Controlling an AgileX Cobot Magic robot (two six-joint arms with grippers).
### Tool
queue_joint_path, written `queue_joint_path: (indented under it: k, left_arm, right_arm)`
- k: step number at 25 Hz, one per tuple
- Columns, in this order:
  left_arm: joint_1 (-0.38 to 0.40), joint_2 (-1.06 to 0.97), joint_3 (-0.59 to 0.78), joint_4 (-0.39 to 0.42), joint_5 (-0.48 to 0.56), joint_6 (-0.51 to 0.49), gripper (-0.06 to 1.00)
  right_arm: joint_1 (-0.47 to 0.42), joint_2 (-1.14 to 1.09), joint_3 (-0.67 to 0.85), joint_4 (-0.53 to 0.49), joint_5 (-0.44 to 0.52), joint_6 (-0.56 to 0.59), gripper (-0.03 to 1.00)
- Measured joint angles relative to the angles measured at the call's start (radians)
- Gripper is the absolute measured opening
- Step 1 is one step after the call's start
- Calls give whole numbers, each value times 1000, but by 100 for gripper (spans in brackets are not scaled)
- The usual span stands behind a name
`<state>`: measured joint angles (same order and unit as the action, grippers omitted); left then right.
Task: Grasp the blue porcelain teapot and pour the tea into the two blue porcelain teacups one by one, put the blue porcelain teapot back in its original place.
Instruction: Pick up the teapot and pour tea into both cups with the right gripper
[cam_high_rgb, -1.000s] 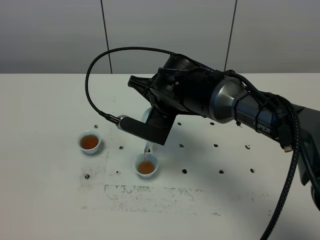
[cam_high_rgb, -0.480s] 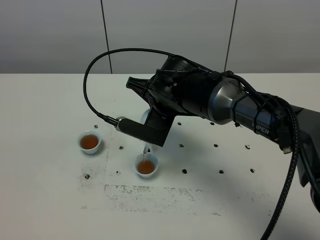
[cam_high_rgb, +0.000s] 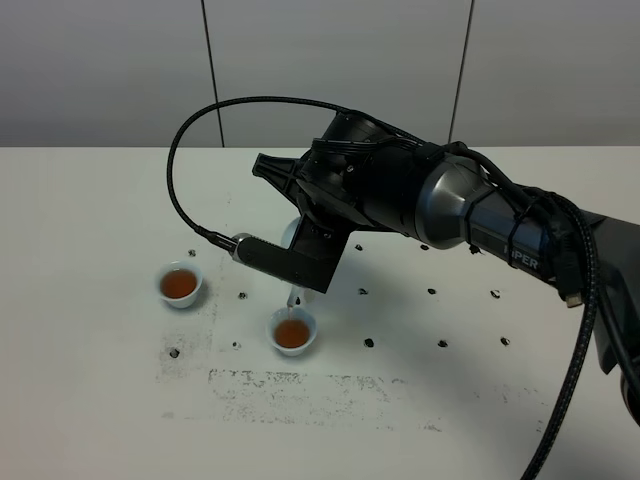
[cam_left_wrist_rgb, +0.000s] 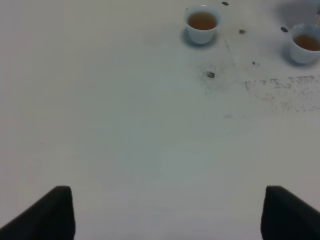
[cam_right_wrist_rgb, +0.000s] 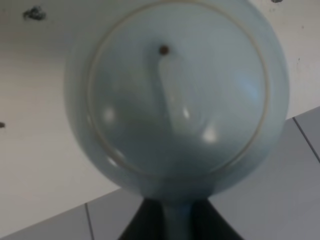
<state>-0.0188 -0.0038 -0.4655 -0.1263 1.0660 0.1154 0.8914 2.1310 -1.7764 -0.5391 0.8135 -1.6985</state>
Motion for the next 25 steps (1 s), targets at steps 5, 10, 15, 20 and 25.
queue_joint_path:
  k: [5,10,15,20,25]
  left_arm:
    - [0,0,0,0,0,0,76]
    - [0,0,0,0,0,0,76]
    - [0,0,0,0,0,0,76]
    - [0,0,0,0,0,0,76]
    - [0,0,0,0,0,0,76]
  right_arm:
    - [0,0,0,0,0,13,4]
    - [-1,1,0,24,6,73,4]
    - [-13,5,0,59,77,115,4]
    - [-47,6,0,134,115,120,4]
    - [-100,6,-60,272,169,120,4]
